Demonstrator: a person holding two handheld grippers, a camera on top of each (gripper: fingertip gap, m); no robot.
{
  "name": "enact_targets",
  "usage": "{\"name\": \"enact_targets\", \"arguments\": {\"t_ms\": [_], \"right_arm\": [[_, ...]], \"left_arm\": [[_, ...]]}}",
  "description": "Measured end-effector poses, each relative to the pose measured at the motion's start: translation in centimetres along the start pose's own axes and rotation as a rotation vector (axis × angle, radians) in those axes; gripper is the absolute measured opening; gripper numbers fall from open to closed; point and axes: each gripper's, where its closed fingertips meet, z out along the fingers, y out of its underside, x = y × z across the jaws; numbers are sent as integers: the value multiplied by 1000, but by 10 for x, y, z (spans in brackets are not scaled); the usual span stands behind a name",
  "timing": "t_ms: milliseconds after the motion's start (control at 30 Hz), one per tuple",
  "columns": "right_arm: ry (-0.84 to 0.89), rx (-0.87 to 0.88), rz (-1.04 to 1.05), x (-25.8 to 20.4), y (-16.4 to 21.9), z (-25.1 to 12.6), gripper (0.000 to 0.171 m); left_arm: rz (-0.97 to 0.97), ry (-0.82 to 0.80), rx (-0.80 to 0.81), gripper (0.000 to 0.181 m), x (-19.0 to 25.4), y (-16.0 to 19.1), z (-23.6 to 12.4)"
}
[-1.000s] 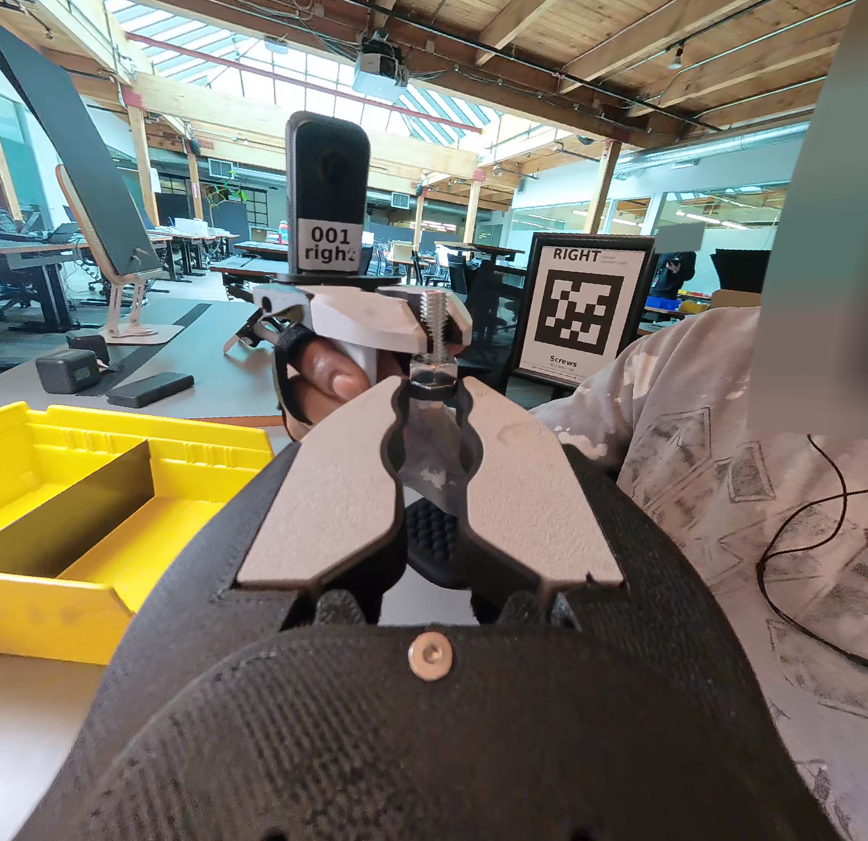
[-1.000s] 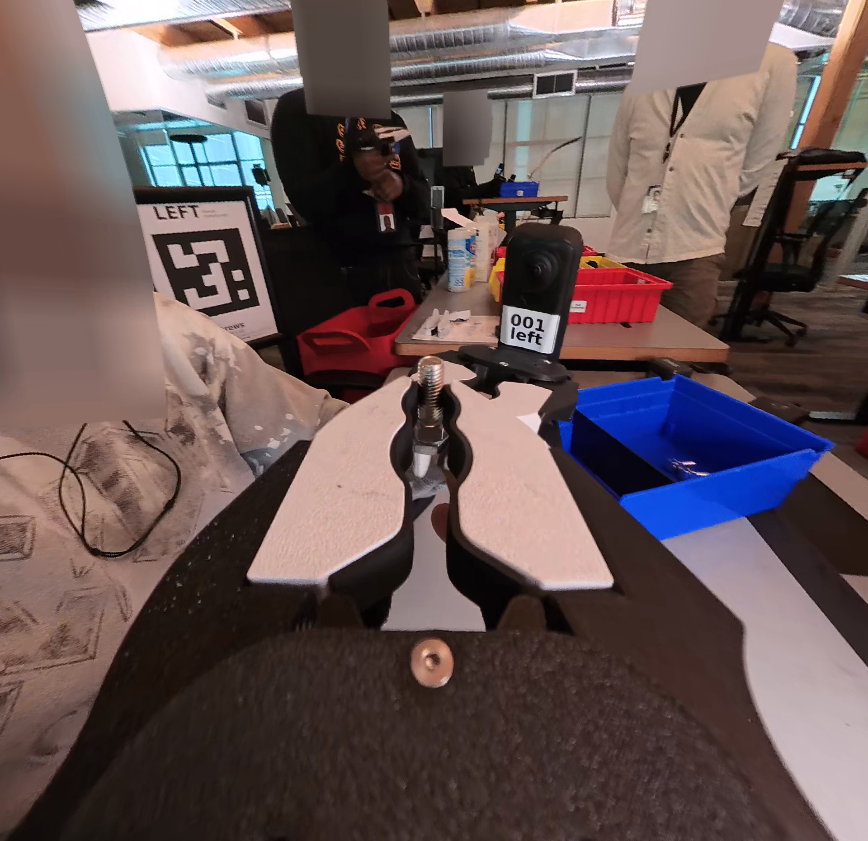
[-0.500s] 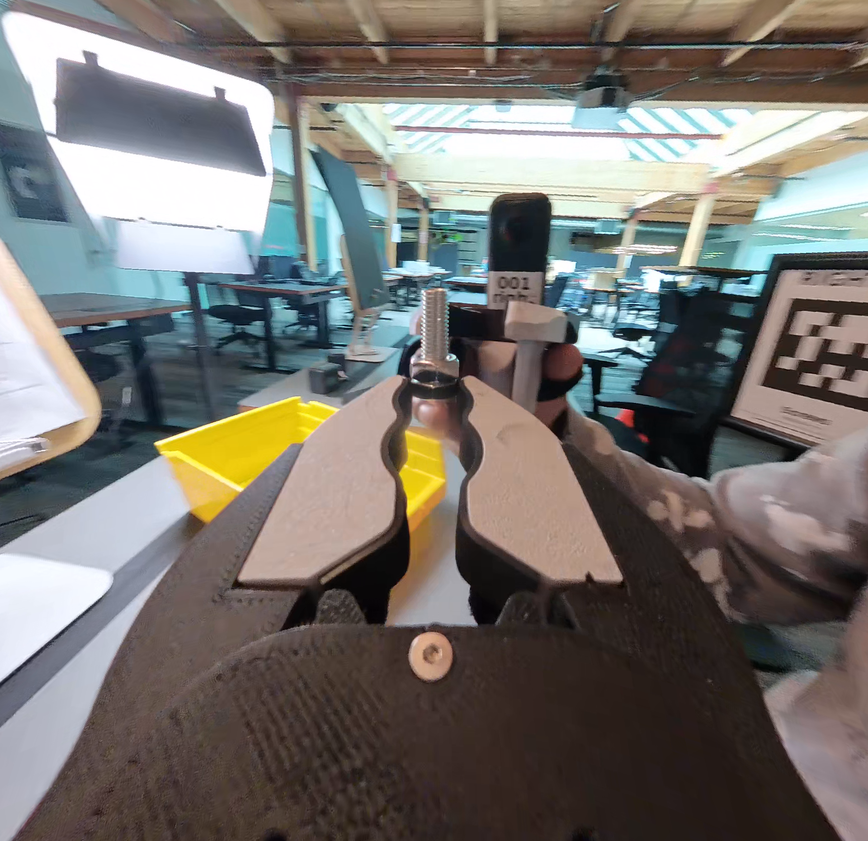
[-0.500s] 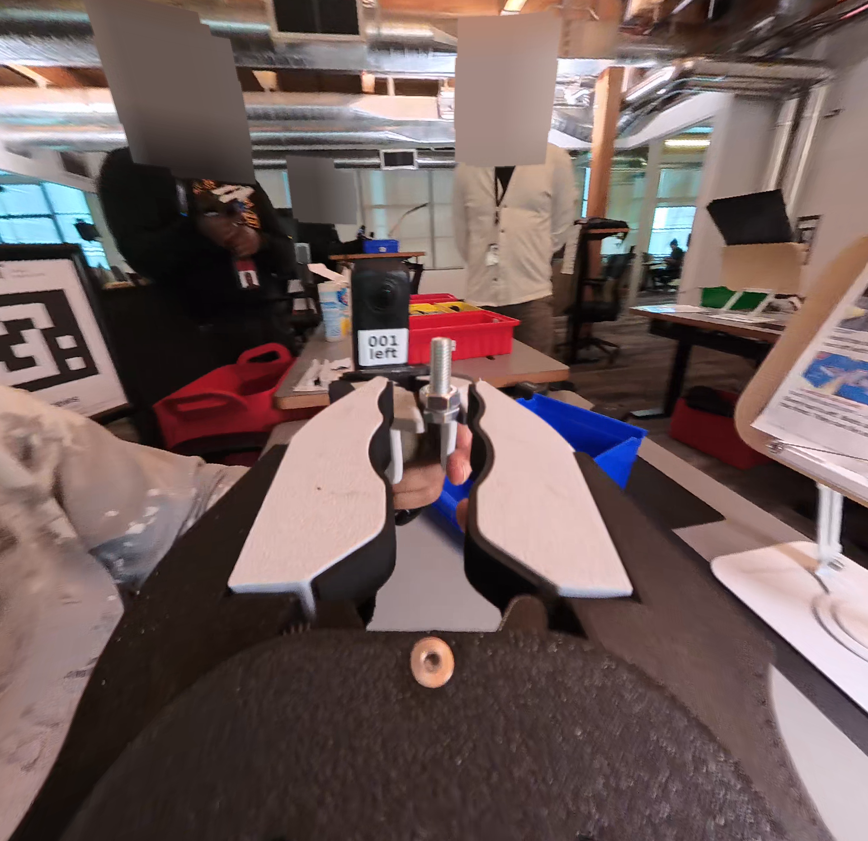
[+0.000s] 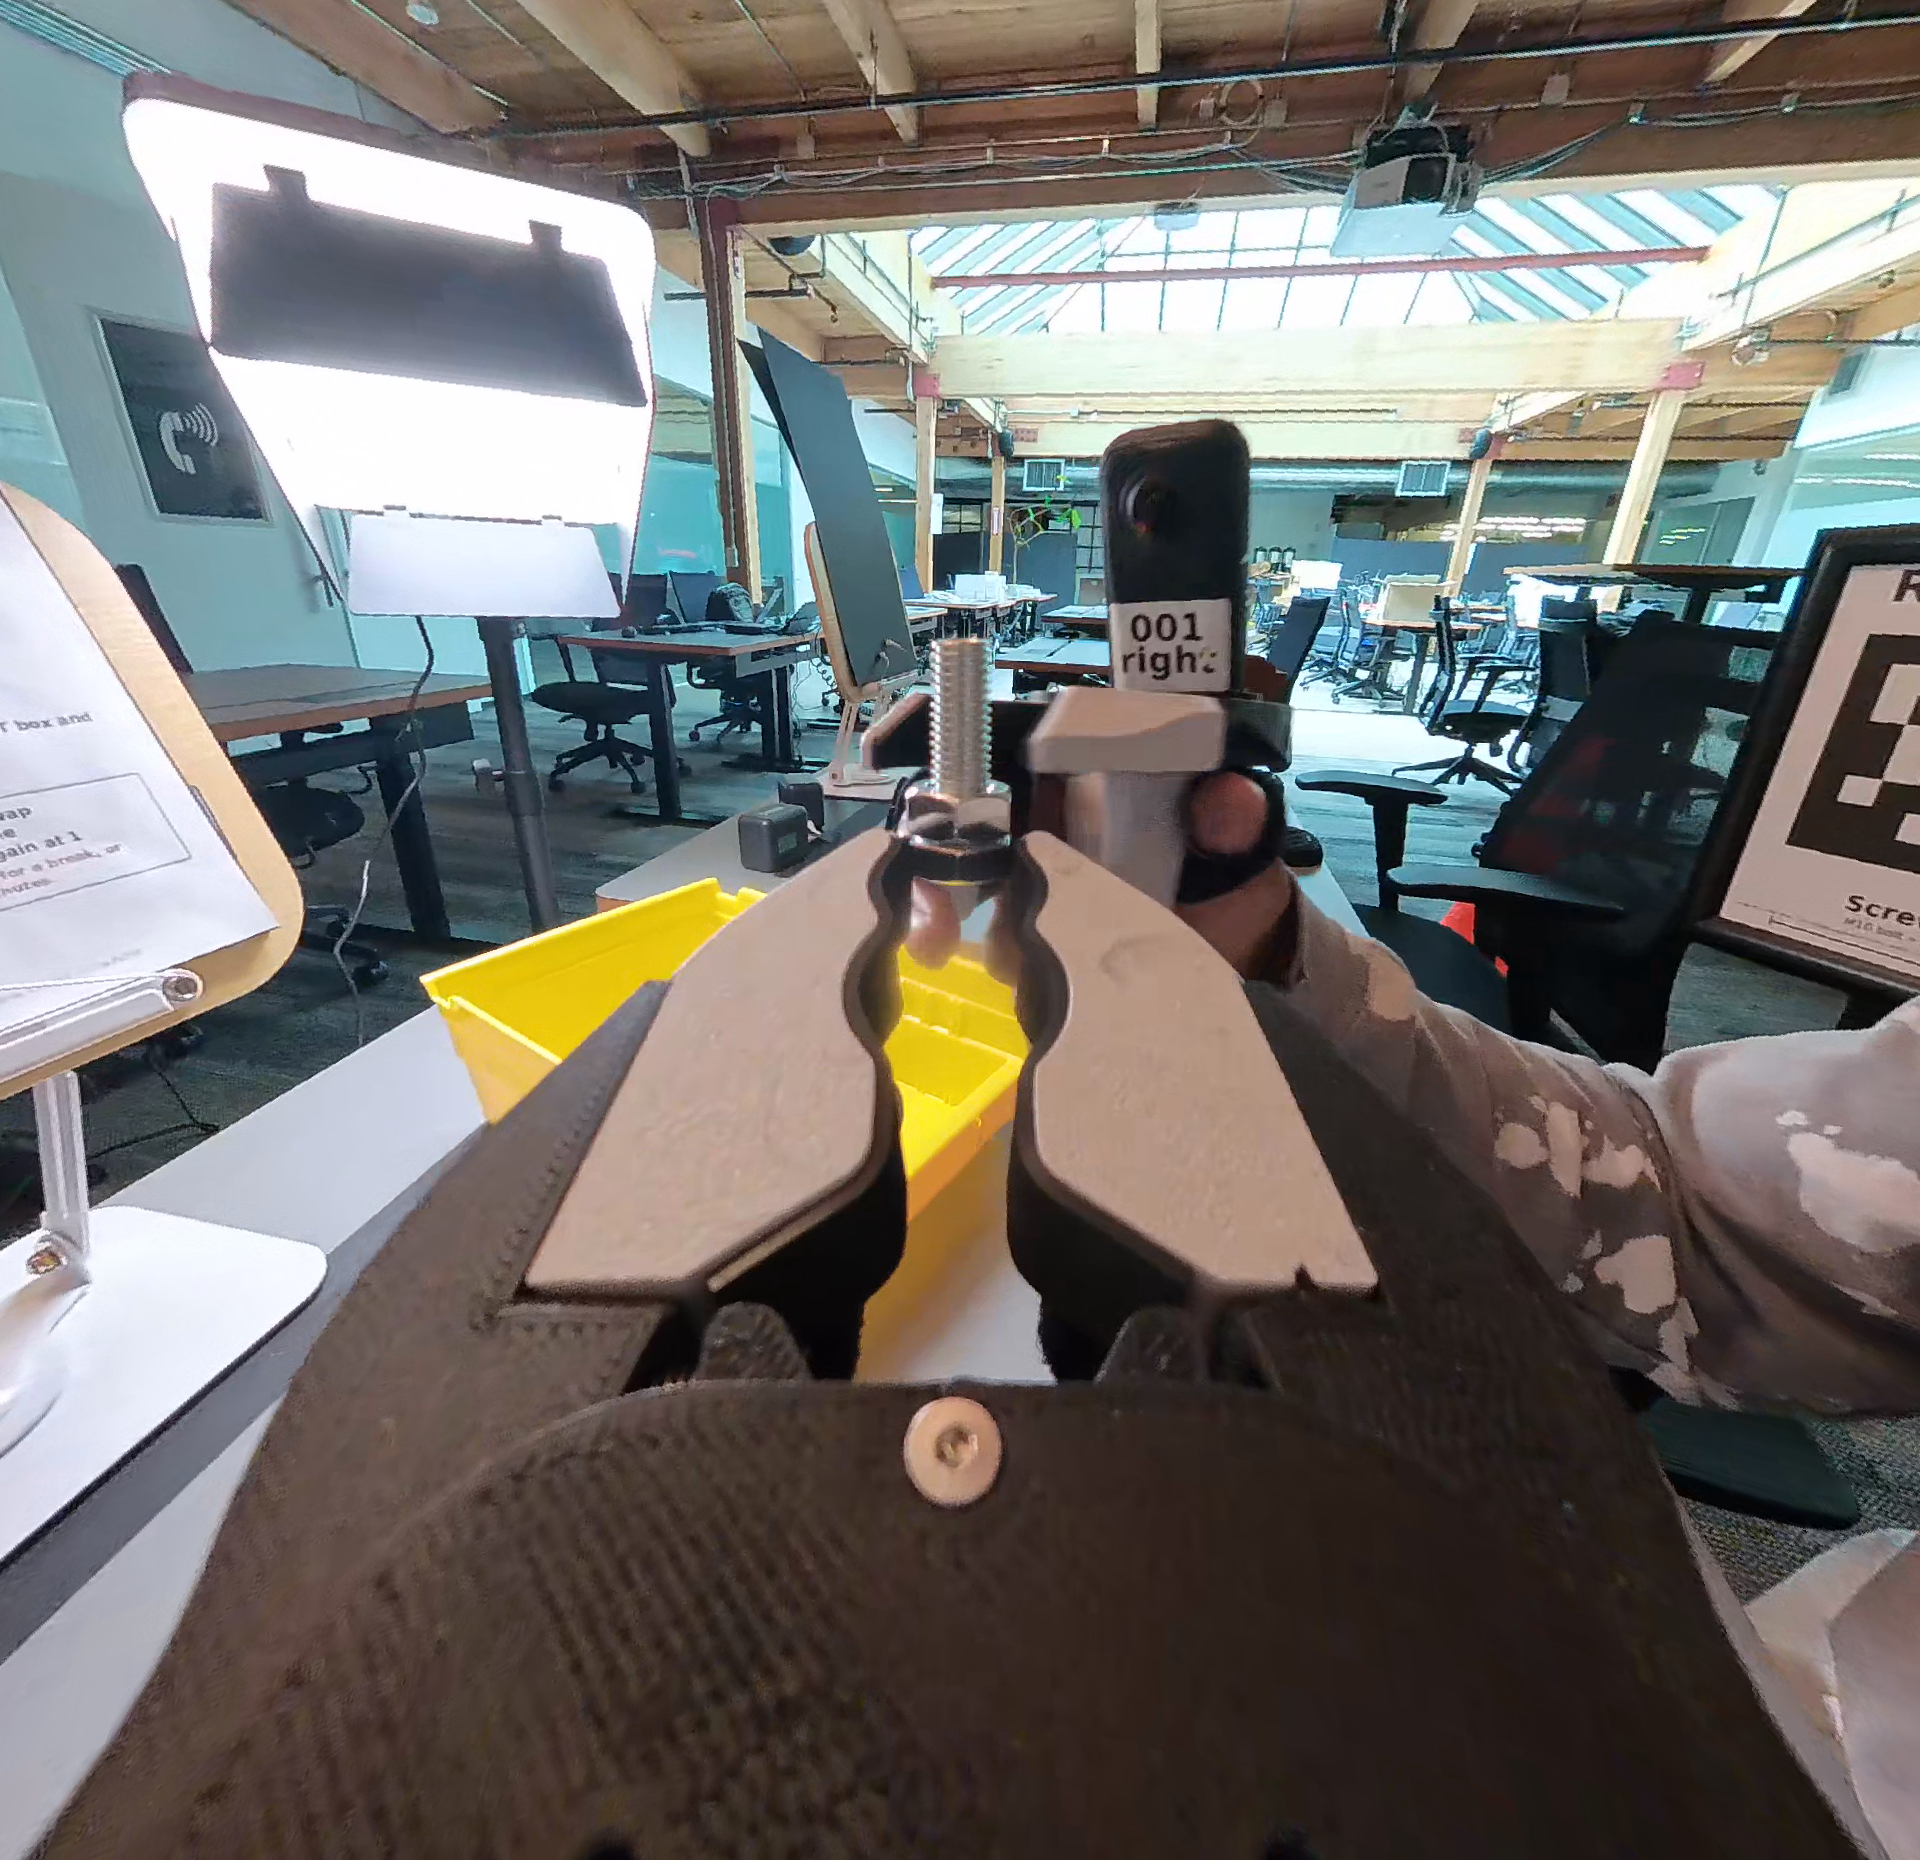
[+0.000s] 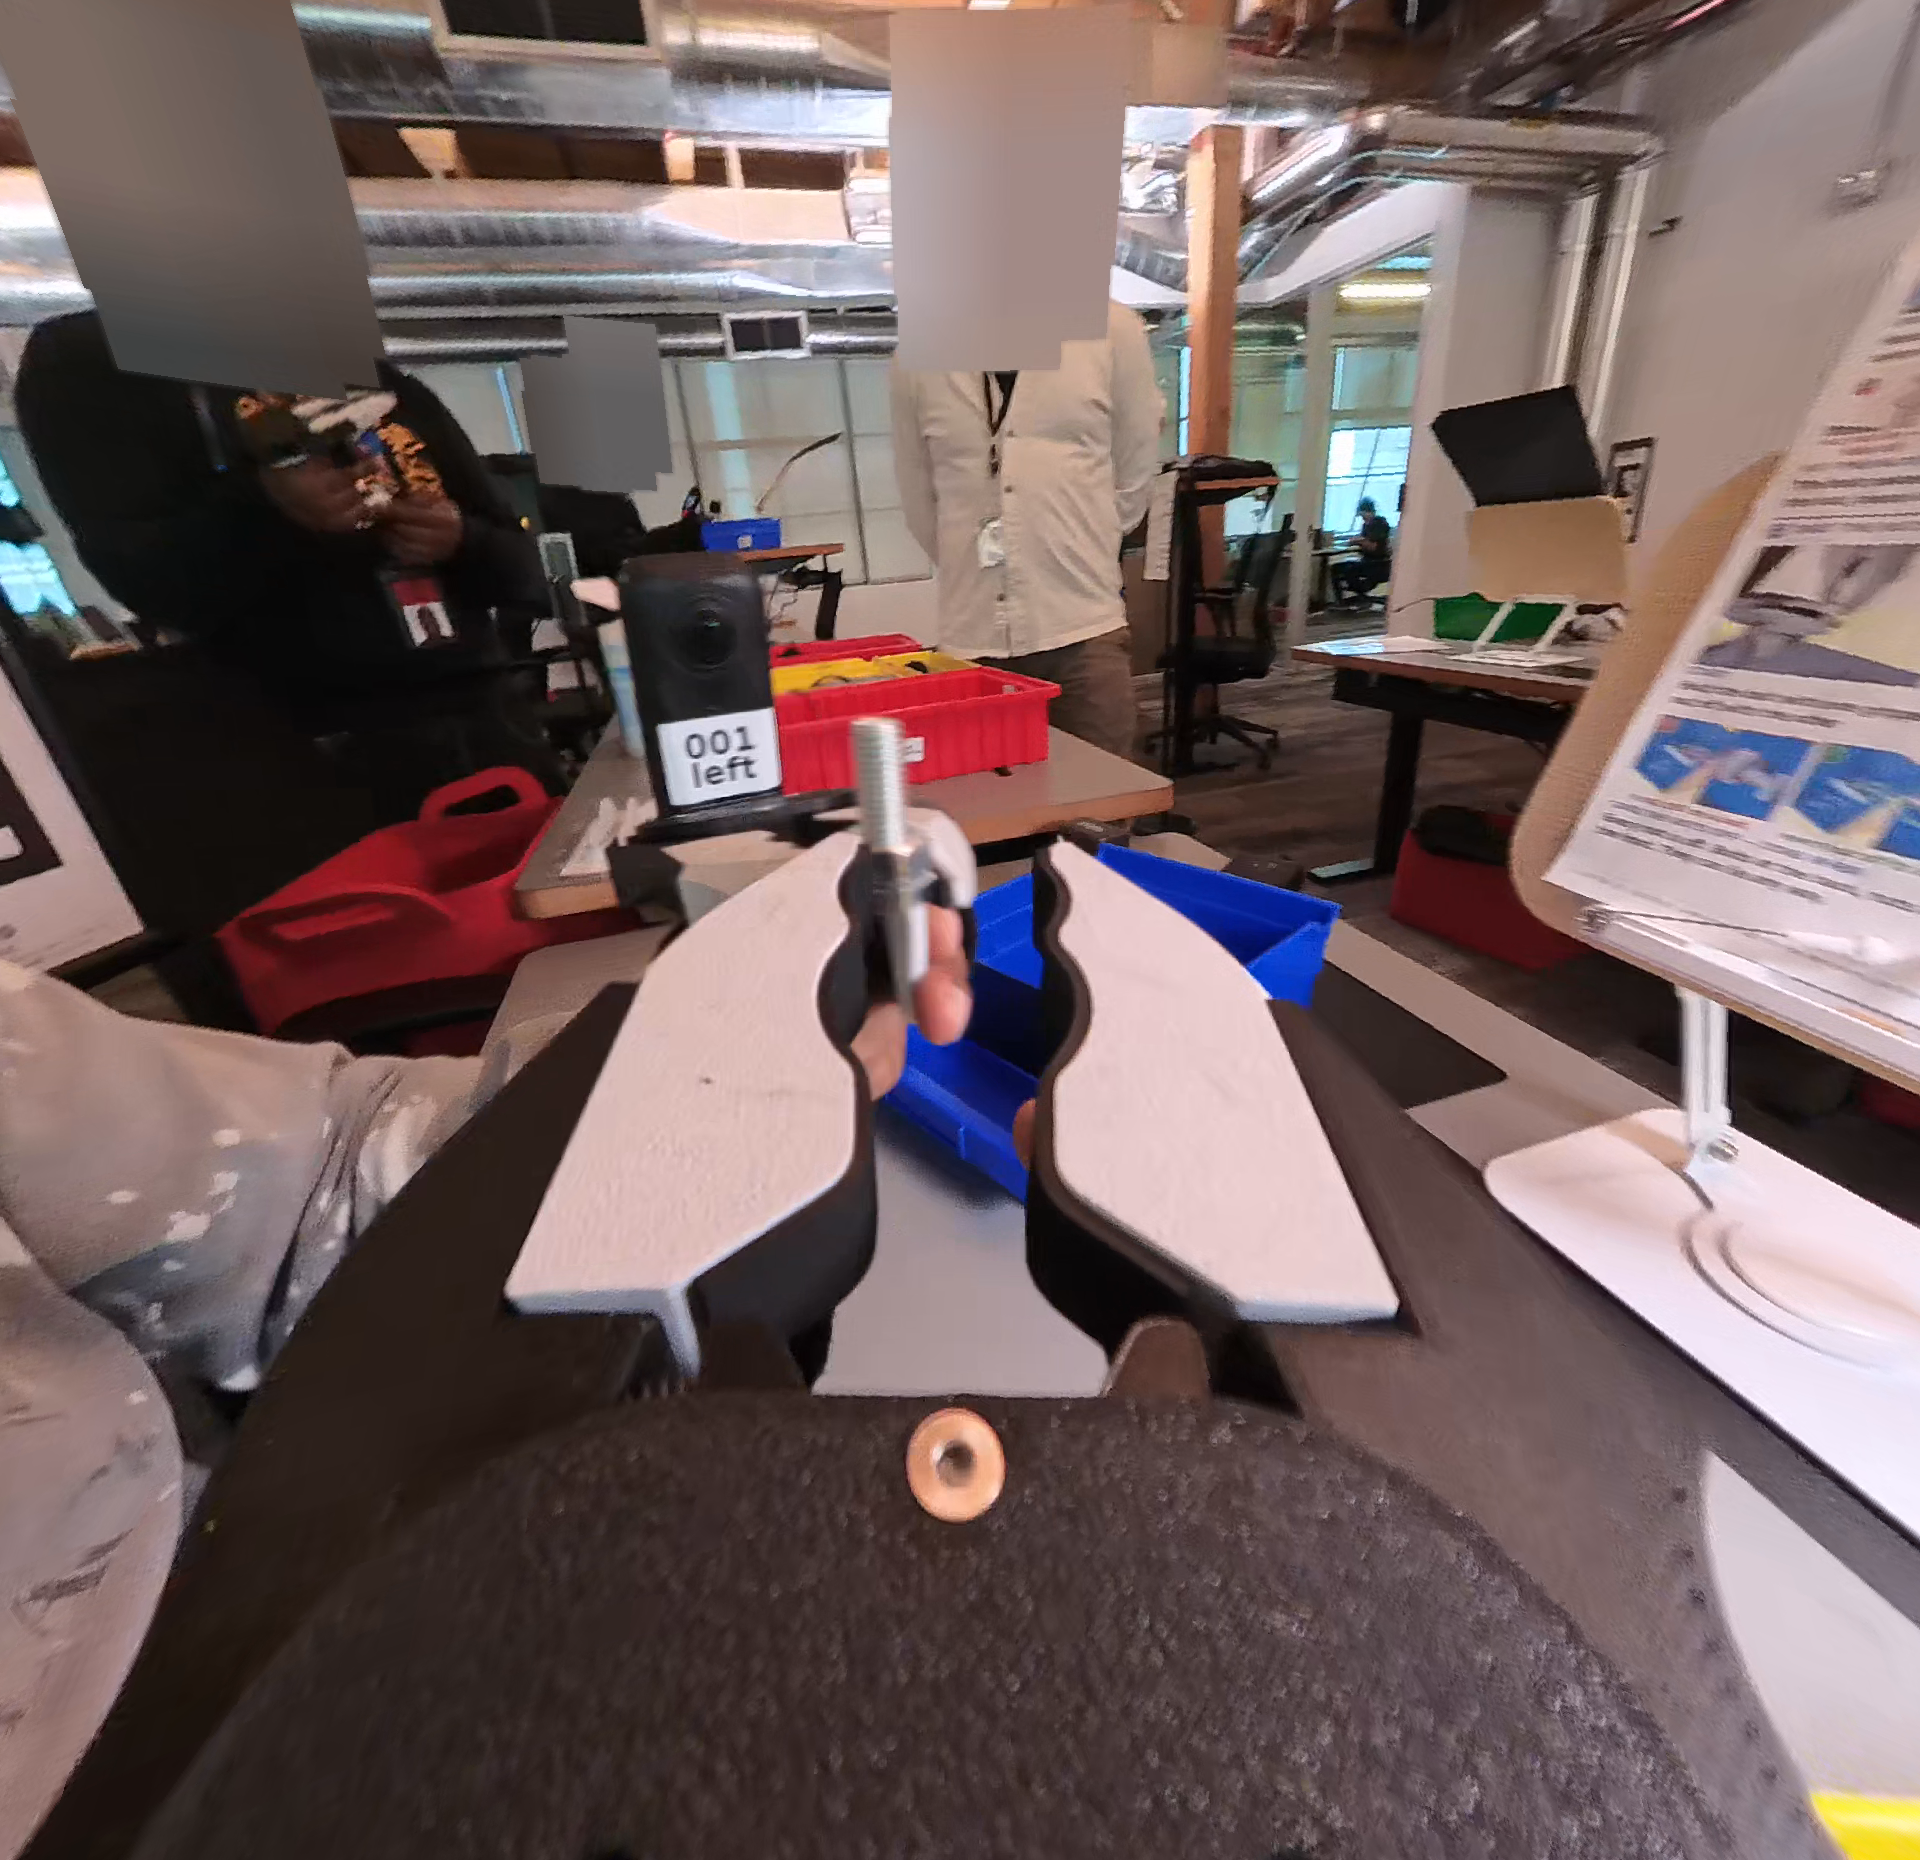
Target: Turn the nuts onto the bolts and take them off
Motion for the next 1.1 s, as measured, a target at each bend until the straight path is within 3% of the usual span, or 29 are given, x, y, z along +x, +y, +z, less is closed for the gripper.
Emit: {"name": "enact_targets", "arguments": {"t_ms": [133,200,233,467,567,633,700,900,1000,1033,1100], "right_arm": [[11,-45,-30,-5,8,8,33],[123,-9,5,17,1,-2,3],[158,21,-4,25,-4,-9,0],[-12,-58,-5,-14,4,8,40],[1,-59,-6,-9,7,9,36],[65,-36,38,7,2,0,12],[105,-2,10,16,-4,-8,16],[-9,-57,6,-14,5,11,39],[4,-52,26,-5,7,9,36],[41,-44,56,3,5,6,20],[129,18,23,19,-2,-3,12]], "left_arm": [[2,0,18,18,3,-1,1],[-11,28,45,18,5,-7,-3],[-6,17,49,18,4,-10,-4],[2,7,14,18,6,0,3],[5,3,21,19,7,-2,3],[-10,13,60,18,6,-8,-2],[-5,6,64,18,5,-11,-4],[2,10,45,17,8,-2,3],[-1,-13,51,19,4,-3,2],[-6,2,71,18,4,-6,-1],[-16,5,77,18,3,-9,-3]]}}
